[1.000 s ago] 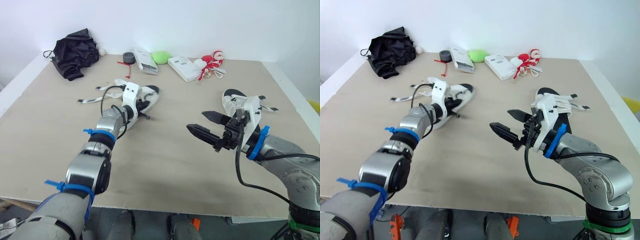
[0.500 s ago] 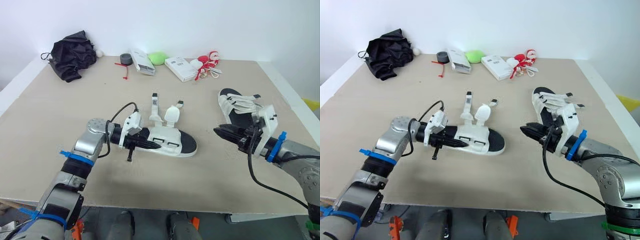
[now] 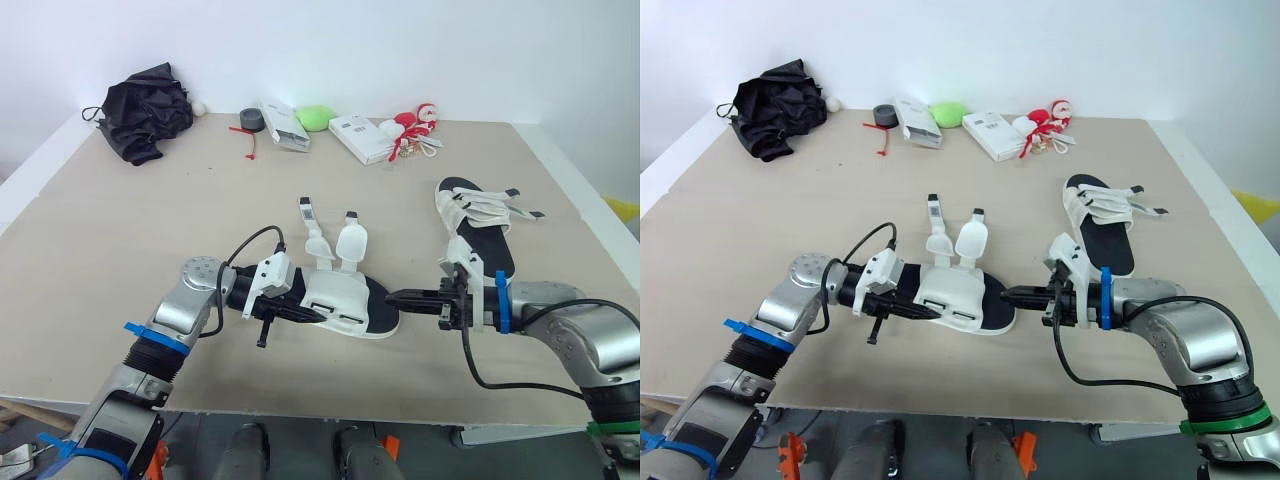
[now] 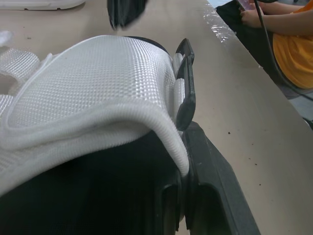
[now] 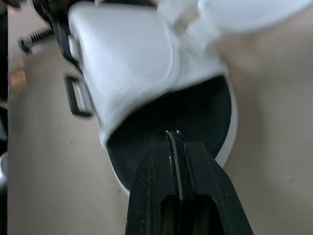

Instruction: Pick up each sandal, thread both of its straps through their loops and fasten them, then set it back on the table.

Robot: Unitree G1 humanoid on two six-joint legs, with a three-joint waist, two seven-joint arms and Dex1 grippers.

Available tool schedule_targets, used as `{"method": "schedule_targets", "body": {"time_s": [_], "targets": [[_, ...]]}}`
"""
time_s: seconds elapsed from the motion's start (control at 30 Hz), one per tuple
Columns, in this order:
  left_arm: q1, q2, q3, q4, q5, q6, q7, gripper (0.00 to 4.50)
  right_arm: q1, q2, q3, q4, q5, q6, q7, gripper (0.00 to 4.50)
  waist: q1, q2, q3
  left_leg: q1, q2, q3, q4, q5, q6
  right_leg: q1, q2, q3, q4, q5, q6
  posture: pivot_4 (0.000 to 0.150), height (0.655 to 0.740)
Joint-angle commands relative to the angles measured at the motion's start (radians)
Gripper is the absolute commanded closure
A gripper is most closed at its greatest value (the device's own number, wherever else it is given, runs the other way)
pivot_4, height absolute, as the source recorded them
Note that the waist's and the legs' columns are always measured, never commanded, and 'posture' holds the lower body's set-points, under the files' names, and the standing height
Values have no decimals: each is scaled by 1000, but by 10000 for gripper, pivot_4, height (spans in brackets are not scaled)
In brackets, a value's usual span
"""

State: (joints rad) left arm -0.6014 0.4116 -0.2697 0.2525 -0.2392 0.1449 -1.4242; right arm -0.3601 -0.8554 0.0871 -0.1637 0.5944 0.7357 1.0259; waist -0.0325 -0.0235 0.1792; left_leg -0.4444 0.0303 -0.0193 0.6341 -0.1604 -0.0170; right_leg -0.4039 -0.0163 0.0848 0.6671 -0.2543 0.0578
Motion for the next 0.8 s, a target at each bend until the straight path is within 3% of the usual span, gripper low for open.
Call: {"method": "schedule_targets", "body": {"time_s": [0.03, 0.37, 0.8], "targets": [[0, -18, 6, 9, 19, -12, 64, 45000, -69, 36, 65, 29, -46, -49, 66, 44331, 0, 0, 0, 0, 0, 0, 0, 0, 0, 0, 0, 0, 0, 0, 0, 1500, 7380], [-5, -57, -7, -30, -5, 51, 94, 45000, -224, 129, 131, 183, -106, -95, 141, 44331, 1, 0, 0, 1, 0, 0, 1, 3, 0, 1, 0, 0, 0, 3, 0, 1500, 7380], [49, -7, -12, -183, -82, 246, 62, 45000, -304, 213, 139, 316, -134, -104, 260, 44331, -6, 0, 0, 1, 1, 0, -1, 2, 0, 0, 1, 0, 0, 3, 1, 1500, 7380]]}}
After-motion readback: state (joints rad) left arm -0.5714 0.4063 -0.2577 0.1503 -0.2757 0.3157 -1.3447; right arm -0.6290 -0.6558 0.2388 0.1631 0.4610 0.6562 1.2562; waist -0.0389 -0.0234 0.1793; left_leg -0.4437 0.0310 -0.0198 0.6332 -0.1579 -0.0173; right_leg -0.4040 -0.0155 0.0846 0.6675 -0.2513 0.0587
